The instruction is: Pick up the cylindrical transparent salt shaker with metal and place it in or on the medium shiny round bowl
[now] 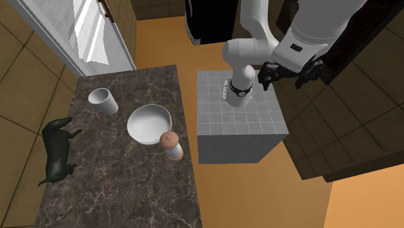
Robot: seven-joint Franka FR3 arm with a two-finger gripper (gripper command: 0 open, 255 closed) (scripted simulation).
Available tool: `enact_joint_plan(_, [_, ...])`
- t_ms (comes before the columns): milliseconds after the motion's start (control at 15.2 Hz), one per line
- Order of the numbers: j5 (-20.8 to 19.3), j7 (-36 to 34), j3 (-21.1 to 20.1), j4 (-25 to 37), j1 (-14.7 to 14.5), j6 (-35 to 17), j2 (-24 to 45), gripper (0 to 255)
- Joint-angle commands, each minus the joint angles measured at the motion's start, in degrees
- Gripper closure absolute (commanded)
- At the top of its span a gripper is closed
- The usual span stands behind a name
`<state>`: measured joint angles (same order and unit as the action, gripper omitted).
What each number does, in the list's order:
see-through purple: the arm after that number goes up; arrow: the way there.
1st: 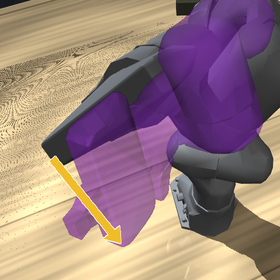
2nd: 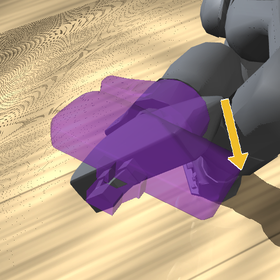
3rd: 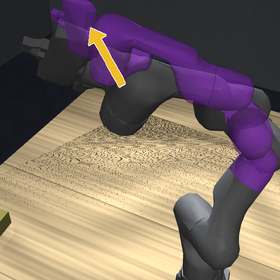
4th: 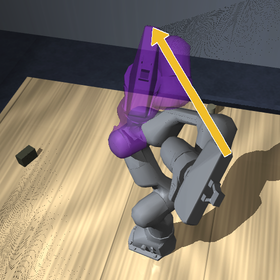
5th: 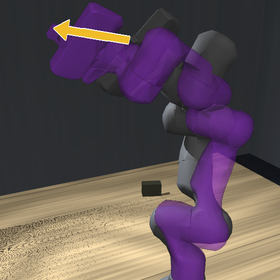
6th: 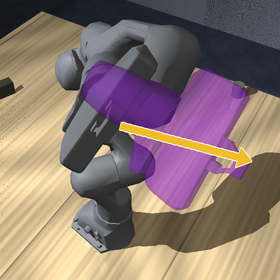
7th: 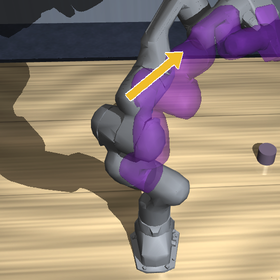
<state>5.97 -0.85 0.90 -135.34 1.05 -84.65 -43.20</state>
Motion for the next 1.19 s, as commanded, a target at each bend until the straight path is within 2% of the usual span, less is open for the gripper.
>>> enact_joint_plan(0, [0.0, 0.0, 0.0, 0.0, 0.0, 0.0, 0.0, 0])
enact_joint_plan(528, [-7.05, 12.75, 10.26, -2.33, 3.2, -6.53, 3.31, 0])
enact_joint_plan(1122, [-11.45, 27.18, 22.11, 0.78, 5.23, -15.1, 13.53, 0])
